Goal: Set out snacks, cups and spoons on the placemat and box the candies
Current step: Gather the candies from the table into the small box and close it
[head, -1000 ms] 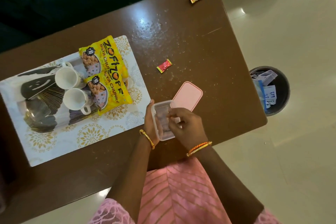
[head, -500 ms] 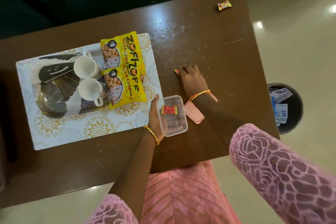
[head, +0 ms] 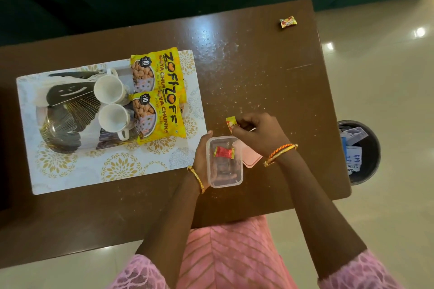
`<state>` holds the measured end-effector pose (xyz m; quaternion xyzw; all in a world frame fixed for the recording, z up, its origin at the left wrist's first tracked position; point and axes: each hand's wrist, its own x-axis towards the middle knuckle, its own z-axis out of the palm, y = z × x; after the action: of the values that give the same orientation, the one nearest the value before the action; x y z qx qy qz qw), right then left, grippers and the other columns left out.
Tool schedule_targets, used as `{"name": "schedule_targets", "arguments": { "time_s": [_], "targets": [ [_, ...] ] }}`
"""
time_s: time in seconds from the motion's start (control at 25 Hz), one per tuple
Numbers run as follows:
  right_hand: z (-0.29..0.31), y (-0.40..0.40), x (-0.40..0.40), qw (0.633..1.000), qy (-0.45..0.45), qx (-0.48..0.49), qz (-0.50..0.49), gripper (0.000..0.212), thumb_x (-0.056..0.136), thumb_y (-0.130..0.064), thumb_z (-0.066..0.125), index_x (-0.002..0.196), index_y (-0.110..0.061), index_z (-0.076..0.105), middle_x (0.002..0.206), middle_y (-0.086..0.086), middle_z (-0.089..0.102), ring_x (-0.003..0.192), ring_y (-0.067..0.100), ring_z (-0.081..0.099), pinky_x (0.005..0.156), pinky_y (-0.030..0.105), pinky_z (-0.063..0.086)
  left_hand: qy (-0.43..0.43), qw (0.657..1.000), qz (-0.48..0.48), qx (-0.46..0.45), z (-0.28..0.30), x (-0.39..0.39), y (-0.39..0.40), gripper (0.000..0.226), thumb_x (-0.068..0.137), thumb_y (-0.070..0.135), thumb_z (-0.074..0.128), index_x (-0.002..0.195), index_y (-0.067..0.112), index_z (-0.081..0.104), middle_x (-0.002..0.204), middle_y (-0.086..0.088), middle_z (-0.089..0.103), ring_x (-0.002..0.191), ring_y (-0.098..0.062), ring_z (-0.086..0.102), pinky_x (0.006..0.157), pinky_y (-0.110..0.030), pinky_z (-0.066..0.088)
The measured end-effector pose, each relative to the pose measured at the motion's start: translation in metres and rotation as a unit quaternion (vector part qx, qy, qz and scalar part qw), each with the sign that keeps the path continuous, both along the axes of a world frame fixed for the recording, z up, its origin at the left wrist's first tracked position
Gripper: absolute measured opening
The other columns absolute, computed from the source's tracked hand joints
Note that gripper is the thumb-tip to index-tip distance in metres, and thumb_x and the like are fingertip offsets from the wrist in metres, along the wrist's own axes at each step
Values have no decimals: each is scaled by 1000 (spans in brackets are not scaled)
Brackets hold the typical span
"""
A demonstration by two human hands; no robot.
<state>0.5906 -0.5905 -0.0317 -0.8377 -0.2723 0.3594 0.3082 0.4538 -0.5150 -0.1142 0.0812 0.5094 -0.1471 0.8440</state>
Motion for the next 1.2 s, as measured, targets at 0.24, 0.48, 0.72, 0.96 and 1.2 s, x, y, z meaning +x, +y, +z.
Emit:
{"name": "schedule_targets", "arguments": {
  "time_s": [0.24, 0.48, 0.72, 0.96, 1.2],
  "targets": [
    [10, 5, 0, 994, 10, -50, 97, 14, 79, -22, 69, 90, -14, 74, 86, 4, 75, 71, 10, 61, 70, 19, 49, -36, 999, 25, 12, 5, 26, 15, 61, 79, 66, 41, 102, 16, 68, 100, -13, 66, 93, -32, 61, 90, -51, 47],
    [-18, 50, 98, 981, -146, -18, -125, 19, 80, -11, 61, 95, -7, 72, 94, 18, 73, 89, 29, 67, 78, 25, 47, -39, 997, 13, 73, 0, 58, 31, 66, 80, 70, 34, 96, 18, 70, 83, -11, 71, 79, -29, 64, 80, -41, 47],
    [-84, 84, 204, 960, -219, -137, -107, 46, 92, -3, 42, 138, -11, 39, 152, 19, 25, 138, 40, 23, 111, 44, 30, -39, 993, 7, 109, -5, 86, 48, 59, 84, 66, 33, 103, 20, 64, 99, -13, 63, 92, -31, 59, 79, -45, 50],
    [-103, 82, 208, 923, -326, -183, -87, 32, 94, -2, 37, 122, -1, 54, 127, 25, 52, 118, 43, 42, 95, 47, 43, -40, 996, 8, 84, -13, 91, 54, 59, 83, 66, 34, 97, 19, 66, 96, -13, 65, 89, -29, 61, 75, -43, 51],
    [-50, 57, 155, 961, -196, -51, -186, 17, 88, -16, 56, 94, -3, 66, 94, 17, 70, 88, 27, 58, 83, 33, 45, -24, 995, -2, 95, -13, 84, 50, 59, 82, 66, 35, 103, 20, 65, 97, -13, 66, 92, -31, 61, 73, -43, 53]
  ]
}}
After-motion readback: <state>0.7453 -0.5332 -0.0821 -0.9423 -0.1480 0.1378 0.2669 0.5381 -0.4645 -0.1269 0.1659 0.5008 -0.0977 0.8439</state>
